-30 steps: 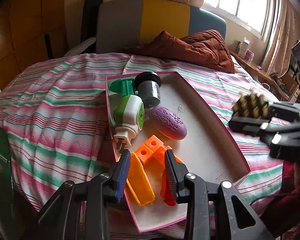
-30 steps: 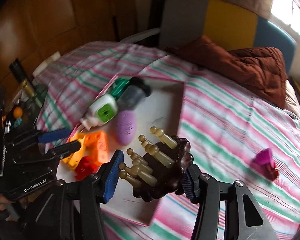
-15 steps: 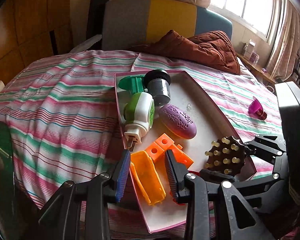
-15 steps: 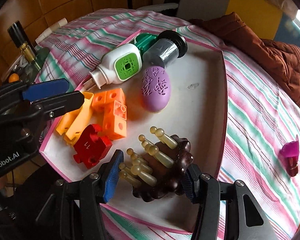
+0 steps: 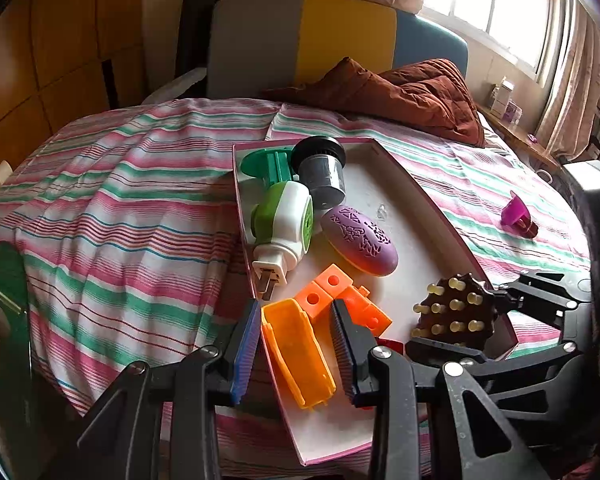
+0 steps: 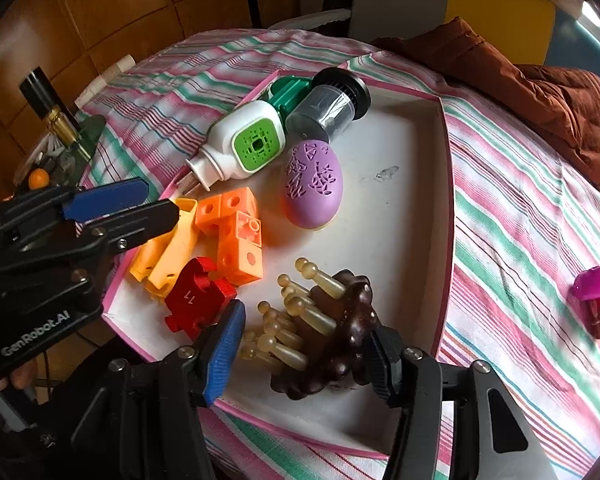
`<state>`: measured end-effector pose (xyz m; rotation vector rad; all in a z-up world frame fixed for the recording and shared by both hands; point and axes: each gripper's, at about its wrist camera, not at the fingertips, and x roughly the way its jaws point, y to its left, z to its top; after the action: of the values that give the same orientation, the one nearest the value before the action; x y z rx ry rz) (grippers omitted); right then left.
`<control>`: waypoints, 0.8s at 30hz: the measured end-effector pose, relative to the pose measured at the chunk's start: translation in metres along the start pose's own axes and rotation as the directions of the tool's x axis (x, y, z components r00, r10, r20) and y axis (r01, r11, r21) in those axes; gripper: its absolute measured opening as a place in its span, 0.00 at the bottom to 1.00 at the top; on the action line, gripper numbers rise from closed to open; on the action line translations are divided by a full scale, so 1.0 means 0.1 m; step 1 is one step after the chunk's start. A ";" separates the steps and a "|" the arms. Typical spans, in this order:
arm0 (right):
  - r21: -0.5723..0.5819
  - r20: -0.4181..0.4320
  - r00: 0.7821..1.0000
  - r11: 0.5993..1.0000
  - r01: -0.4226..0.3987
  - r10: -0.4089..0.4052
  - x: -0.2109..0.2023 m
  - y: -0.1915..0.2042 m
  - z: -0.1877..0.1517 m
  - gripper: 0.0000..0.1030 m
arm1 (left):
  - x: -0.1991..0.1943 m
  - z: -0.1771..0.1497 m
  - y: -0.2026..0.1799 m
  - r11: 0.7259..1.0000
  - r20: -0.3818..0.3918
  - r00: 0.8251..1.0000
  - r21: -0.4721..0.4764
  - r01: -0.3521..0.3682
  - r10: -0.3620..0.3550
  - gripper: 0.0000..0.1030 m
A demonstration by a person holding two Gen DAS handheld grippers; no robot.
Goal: Organize rigid objects
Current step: 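Carry the brown peg toy over the white tray with the right gripper, then lower the brown peg toy into the tray and open the right gripper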
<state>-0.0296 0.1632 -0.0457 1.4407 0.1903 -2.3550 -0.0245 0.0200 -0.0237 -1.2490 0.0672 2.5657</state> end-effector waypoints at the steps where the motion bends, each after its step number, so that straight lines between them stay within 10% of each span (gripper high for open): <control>1: 0.002 0.006 1.000 1.000 -0.002 0.002 -0.03 -0.01 -0.01 0.62 | 0.00 0.00 0.00 1.000 -0.001 1.000 0.000 -0.001 0.001 0.34; 24: 0.039 0.071 0.995 0.996 -0.075 0.072 -0.13 0.07 -0.04 0.47 | -0.01 -0.01 0.02 1.000 -0.001 1.000 -0.002 -0.012 0.012 0.34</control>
<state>-0.0184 0.1614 -0.0357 1.3587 0.0692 -2.3577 -0.0233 0.0179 -0.0240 -1.2548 0.0732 2.5758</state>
